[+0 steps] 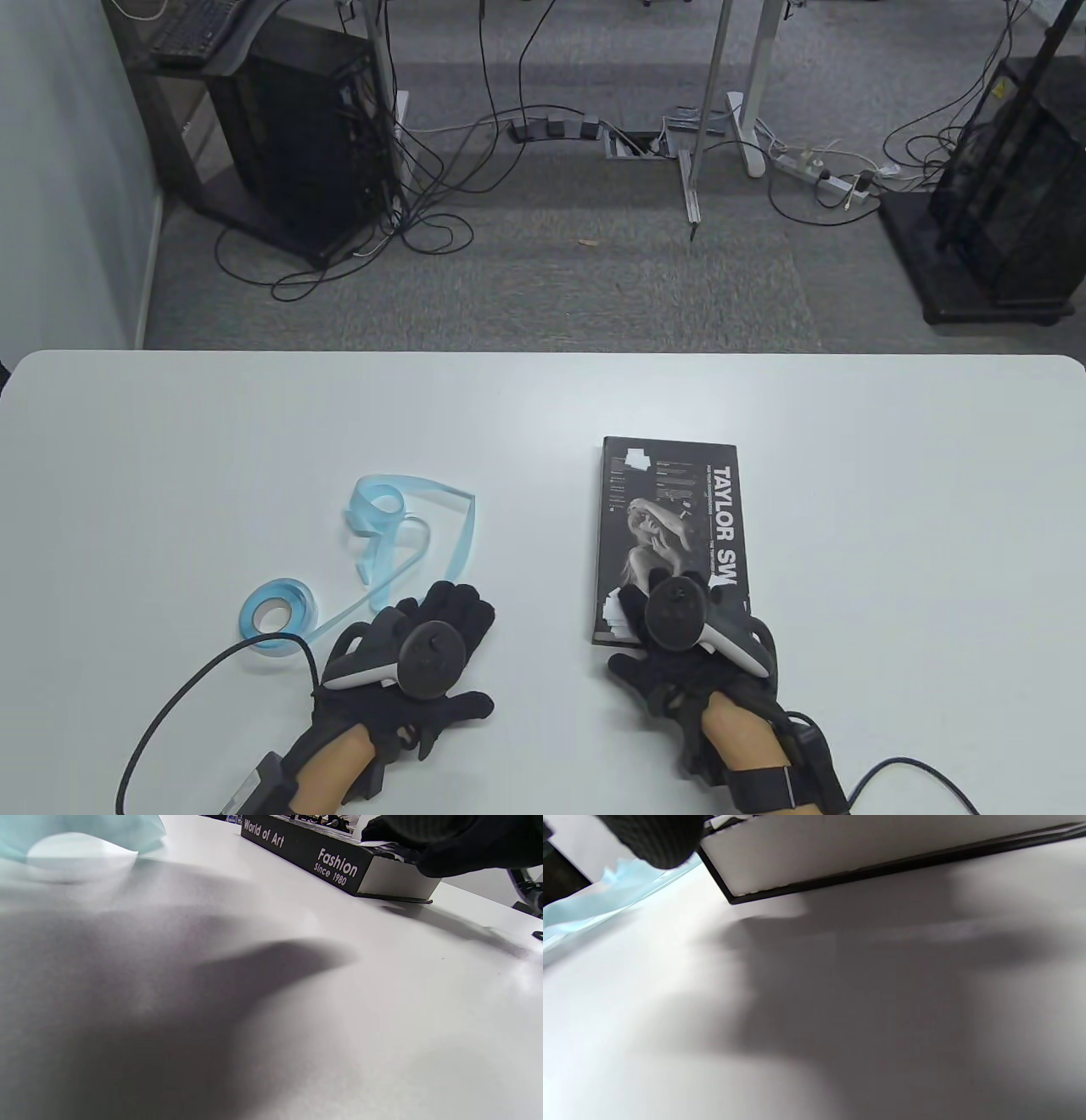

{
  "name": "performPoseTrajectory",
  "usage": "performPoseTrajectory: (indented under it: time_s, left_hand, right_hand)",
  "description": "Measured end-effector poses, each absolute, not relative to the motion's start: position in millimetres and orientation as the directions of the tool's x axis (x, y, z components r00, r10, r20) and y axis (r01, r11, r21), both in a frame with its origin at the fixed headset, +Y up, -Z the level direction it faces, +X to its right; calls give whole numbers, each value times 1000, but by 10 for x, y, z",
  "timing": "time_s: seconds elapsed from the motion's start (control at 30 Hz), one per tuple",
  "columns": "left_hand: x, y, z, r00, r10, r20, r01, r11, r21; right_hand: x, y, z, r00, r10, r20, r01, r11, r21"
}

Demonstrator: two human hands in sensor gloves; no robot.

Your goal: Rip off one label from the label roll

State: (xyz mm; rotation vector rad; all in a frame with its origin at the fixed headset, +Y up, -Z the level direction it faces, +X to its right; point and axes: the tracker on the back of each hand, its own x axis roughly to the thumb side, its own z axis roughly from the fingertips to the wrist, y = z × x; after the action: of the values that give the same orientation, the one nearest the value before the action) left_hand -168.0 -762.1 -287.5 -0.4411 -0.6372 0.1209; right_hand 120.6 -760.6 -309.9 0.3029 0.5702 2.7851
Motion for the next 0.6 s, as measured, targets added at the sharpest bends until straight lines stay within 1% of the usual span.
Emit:
performPoseTrajectory:
  time_s: [0.3, 0.47, 0.6]
  left_hand:
    - [-1711, -7601, -2880, 803, 240, 546, 16, 907, -422]
    - [-1723, -7584, -2894, 803, 238, 546, 11, 911, -413]
    - [-1731, -7587, -2900, 805, 239, 542, 10, 909, -417]
  right_hand:
    - [779, -7590, -2903, -932, 228, 282, -104, -913, 393]
    - [529, -7605, -2892, -926, 161, 341, -35, -937, 349]
    - [346, -7629, -2947, -926, 134, 353, -13, -945, 326]
